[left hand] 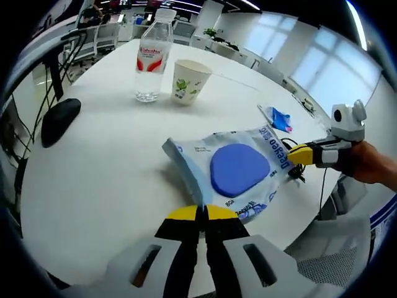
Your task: Arrange the tabletop items into an orderly group along one side of the table until the central work area is clear of visible clutter.
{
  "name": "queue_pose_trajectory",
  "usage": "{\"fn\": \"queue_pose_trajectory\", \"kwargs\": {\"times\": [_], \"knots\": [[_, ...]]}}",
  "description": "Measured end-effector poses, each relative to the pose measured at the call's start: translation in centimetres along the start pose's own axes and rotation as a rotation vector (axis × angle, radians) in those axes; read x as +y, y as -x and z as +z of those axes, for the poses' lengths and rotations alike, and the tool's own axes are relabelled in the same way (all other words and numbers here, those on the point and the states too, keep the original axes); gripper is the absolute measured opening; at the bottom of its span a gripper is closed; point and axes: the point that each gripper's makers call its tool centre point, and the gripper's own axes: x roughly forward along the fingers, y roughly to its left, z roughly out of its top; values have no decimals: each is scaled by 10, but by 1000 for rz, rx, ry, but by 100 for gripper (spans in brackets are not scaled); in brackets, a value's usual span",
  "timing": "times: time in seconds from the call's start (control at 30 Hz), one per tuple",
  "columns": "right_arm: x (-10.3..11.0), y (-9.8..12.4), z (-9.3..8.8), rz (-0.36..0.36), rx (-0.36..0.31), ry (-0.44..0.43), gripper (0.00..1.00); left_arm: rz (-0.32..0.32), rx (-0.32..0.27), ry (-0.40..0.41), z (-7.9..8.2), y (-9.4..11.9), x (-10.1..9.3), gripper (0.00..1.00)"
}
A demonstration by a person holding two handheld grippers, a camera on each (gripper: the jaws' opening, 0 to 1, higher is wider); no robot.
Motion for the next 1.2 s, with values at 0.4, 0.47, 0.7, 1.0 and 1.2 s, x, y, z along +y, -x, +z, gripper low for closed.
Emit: {"fn": "queue_pose_trajectory", "kwargs": {"times": [0.4, 0.47, 0.7, 1.0, 1.2], "knots": [[-32, 20, 32, -44, -34, 10, 0, -32, -21, 7, 30, -26, -35, 0], [-44, 22, 38, -51, -38, 17, 0, -38, -19, 8, 34, -32, -39, 0], [-68, 33, 51, -79, -55, 16, 0, -62, -19, 13, 54, -54, -52, 0], [-93, 39, 54, -108, -73, -18, 0, -57, -57, 43, 91, -76, -57, 0], [-102, 36, 54, -115, -90, -59, 0, -53, -83, 63, 113, -88, -54, 0]]}}
